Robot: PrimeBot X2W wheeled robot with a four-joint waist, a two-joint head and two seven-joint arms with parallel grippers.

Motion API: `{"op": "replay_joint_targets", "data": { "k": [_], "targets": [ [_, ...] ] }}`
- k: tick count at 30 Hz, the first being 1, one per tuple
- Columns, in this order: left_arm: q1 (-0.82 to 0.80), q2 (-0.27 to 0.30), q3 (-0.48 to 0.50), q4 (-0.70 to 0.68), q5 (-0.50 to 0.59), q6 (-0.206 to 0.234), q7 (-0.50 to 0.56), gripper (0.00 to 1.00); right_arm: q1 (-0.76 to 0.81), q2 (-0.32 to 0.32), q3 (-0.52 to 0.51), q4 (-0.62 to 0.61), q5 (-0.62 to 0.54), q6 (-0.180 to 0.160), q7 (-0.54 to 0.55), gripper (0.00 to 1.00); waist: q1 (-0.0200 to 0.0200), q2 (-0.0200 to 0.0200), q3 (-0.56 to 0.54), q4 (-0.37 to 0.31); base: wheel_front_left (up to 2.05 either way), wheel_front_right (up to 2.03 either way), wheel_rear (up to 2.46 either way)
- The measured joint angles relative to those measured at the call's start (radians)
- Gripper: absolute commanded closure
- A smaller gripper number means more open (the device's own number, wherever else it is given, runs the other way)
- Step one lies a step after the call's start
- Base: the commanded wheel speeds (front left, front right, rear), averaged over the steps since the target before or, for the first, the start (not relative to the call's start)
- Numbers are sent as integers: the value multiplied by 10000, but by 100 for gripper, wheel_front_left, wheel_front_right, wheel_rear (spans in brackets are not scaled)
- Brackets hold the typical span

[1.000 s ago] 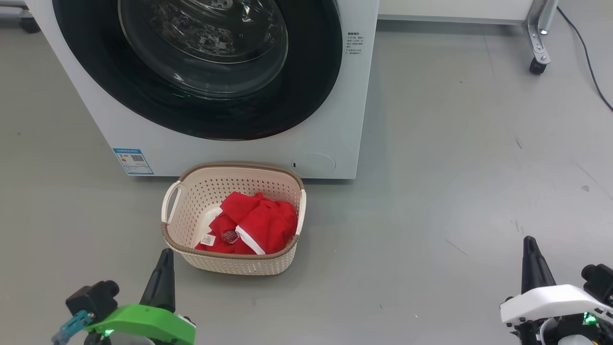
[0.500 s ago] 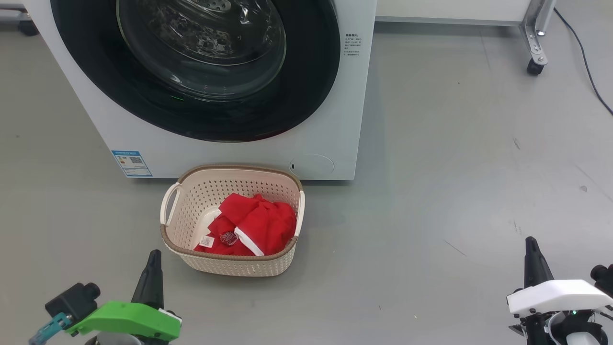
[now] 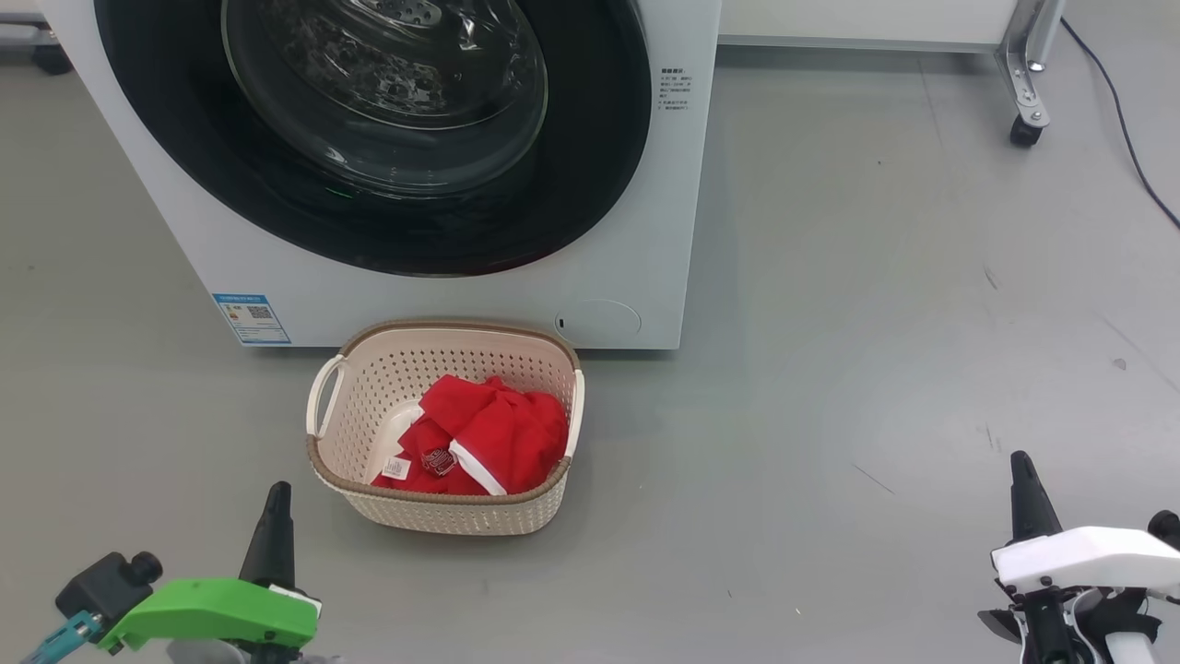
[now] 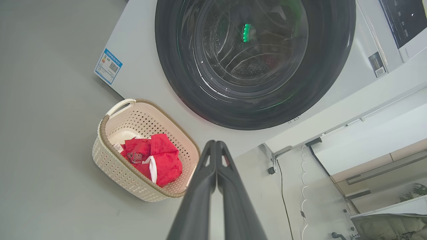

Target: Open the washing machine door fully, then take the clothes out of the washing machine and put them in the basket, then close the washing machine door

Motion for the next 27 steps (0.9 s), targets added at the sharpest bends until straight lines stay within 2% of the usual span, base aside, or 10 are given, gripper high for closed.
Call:
{"op": "replay_joint_targets", "data": {
  "k": [27],
  "targets": [
    [-17,105,646,-104,-3076,0,807,100,-406,151,-541,240,3216,209,899,100,0,0,-84,-77,0,0,0]
  ]
}}
